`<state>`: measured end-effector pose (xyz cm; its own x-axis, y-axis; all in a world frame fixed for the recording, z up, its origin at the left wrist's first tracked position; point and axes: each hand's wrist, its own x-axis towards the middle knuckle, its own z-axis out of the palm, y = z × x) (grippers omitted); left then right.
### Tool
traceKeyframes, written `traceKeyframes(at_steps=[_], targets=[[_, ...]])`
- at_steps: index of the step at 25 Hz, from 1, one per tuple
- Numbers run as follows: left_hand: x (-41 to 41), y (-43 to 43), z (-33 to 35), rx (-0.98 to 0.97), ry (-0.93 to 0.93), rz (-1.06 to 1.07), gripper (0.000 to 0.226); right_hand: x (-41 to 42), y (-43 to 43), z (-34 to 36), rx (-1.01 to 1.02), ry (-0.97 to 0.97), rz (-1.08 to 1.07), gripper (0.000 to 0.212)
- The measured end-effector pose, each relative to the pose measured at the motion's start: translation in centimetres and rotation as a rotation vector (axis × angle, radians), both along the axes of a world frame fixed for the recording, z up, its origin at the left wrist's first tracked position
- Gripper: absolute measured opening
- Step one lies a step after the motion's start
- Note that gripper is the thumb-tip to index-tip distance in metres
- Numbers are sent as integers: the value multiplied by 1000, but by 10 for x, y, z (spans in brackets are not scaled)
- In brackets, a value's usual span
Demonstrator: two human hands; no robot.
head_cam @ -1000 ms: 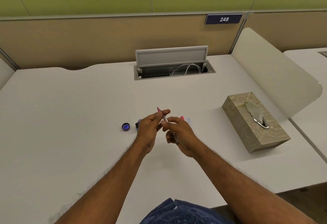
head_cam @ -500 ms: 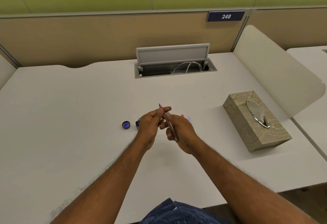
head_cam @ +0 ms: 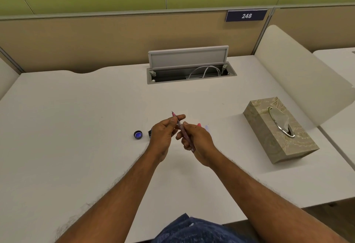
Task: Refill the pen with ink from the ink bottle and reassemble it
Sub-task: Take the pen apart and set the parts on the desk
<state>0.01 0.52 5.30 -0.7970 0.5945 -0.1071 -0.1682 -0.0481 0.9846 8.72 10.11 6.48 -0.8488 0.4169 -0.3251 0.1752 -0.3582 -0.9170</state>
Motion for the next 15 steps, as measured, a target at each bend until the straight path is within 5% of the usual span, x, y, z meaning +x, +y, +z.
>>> traceKeyframes(at_steps=[3,7,15], targets=[[-1,-1,1,11,-3,8,26,-1,-2,0,116,5,-10,31],[0,-1,1,9,-30,33,22,1,-3,1,185,35,-51,10],[-2,2,2,-63,-20,183,14,4,-5,-2,244,29,-32,29]])
